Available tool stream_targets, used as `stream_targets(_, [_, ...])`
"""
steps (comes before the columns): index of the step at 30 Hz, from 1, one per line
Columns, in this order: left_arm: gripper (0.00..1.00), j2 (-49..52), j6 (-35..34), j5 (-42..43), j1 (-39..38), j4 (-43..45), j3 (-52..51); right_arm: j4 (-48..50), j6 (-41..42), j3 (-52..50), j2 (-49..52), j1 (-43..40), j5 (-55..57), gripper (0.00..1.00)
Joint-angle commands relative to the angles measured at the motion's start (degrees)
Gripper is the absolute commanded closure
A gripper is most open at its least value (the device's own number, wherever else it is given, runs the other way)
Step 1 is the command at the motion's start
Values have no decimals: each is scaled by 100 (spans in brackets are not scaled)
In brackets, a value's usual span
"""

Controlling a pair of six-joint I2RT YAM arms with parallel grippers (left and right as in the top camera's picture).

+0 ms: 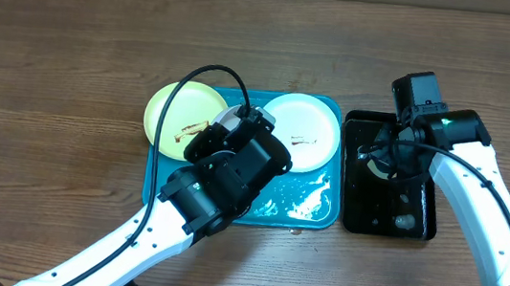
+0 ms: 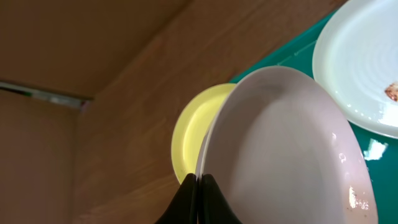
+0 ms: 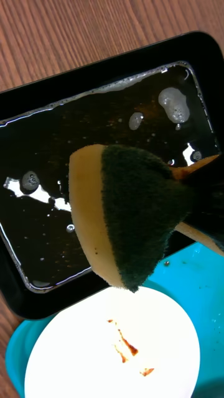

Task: Clean dirty plates on tray and stack at the side
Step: 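Lift the cleaned white plate with the left gripper and carry it left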

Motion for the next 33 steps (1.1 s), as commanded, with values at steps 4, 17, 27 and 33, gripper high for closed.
stream_targets(4, [96,-83,706,-535,-203,295,179,22,-24,116,-153,-11,79,96])
stream_targets(17, [96,-83,693,-549,-216,286,179,22,-24,116,-153,-11,79,96])
stream_targets(27, [96,-83,-667,28,142,-404,177,20,-26,116,-153,-11,79,96])
stream_targets(33, [96,-199,-911,2052,1296,-651,315,-11,-26,116,-153,-11,79,96])
